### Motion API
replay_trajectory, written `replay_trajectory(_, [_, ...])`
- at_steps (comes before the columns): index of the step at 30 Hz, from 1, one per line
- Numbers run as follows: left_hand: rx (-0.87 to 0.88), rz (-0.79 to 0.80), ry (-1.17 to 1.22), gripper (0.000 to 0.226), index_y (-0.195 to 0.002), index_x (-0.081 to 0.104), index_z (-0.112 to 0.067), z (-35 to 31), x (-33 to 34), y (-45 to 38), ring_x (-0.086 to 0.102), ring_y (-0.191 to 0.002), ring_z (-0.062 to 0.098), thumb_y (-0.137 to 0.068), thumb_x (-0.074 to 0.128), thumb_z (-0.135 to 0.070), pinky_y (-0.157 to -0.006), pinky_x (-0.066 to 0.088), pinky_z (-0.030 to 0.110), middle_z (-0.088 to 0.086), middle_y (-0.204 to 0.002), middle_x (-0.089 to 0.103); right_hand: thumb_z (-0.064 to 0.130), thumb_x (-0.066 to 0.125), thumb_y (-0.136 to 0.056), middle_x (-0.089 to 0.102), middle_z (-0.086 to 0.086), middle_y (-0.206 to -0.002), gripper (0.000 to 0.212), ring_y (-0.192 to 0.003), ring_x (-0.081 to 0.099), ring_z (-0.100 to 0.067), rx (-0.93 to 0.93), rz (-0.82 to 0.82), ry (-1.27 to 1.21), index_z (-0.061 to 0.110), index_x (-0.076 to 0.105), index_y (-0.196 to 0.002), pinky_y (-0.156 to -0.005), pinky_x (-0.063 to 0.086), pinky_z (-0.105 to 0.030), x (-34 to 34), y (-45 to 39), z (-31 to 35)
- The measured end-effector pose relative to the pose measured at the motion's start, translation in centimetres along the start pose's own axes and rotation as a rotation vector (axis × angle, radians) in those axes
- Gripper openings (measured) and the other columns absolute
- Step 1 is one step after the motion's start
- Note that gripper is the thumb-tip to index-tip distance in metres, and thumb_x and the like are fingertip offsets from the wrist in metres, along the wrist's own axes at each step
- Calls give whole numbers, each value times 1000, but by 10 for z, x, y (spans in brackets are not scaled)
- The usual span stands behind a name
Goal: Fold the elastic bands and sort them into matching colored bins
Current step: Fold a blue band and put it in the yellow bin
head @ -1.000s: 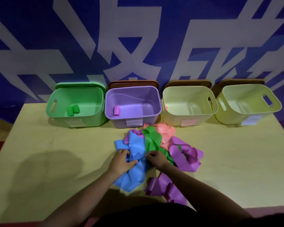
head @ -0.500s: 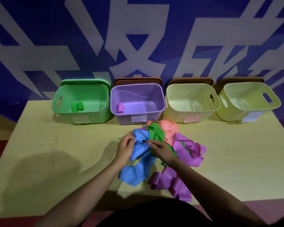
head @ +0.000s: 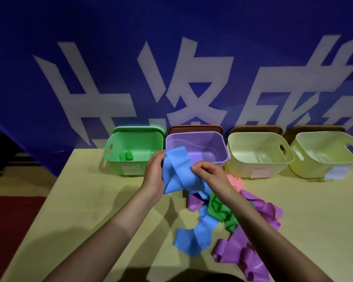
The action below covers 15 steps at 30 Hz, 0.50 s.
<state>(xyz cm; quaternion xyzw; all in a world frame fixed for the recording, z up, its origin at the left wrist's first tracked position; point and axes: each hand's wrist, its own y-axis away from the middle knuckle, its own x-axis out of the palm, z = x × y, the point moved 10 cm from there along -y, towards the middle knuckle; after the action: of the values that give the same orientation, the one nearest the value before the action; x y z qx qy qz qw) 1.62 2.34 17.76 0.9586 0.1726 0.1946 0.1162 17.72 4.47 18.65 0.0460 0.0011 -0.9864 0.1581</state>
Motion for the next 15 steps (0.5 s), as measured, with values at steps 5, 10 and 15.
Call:
replay_trajectory(5, [92,-12,-132,22,-79,58,-22,-30,-21,8,51,-87,18,-98,48,-20,-83,37,35,1,-86,58,30,64,-80,51,0,-71,17,-76,45,-19,28,-75,-220,26,62,-64,-70,38,-33,12,0,20])
replay_trajectory(10, [150,27,-282,22,-81,60,-17,-40,-39,18,55,-80,12,-99,46,-14,-75,41,27,-4,-82,62,17,57,-91,47,1,-66,29,-67,40,-13,63,-82,-406,22,61,-63,-59,31,-27,32,0,36])
replay_trajectory(15, [182,104,-278,30,-94,66,-14,-51,-35,30,63,-80,12,-102,37,-22,-72,49,22,5,-93,70,30,58,-83,42,-8,-72,16,-71,37,-18,-95,-29,-211,23,56,-68,-63,29,-31,57,6,69])
